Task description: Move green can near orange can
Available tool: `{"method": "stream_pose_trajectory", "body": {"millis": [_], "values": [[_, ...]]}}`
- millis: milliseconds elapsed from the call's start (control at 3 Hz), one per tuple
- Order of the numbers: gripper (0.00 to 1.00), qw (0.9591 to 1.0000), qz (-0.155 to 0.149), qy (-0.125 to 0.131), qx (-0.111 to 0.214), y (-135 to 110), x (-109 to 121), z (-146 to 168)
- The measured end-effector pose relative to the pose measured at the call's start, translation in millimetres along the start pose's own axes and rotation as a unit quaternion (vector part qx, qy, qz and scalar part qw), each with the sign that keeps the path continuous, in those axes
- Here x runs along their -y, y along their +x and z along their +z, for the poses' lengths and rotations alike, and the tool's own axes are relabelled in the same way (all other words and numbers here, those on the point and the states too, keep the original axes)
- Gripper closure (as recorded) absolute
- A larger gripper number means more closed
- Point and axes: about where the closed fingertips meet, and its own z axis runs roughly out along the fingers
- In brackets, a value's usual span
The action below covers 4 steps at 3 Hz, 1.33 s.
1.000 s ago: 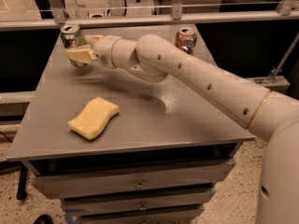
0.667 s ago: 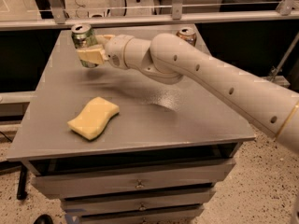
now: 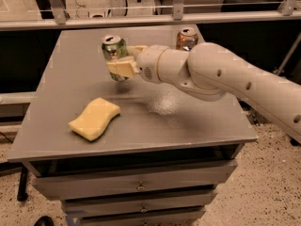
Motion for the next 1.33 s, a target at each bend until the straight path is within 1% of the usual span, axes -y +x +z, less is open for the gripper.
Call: {"method": "stream_pose_trajectory", "body": {"millis": [333,667,1000,1333], "values": [[1.0,0.9984,0.012,0.045,-0.032,24,13,-64],[1.0,0.9939,0.025,0.097,-0.047,43,33,-125],[1.0,0.9862,0.044,0.155,-0.038,59,60,-180],[1.0,0.9801,0.051,0.191,-0.017,63,88,-206]]}}
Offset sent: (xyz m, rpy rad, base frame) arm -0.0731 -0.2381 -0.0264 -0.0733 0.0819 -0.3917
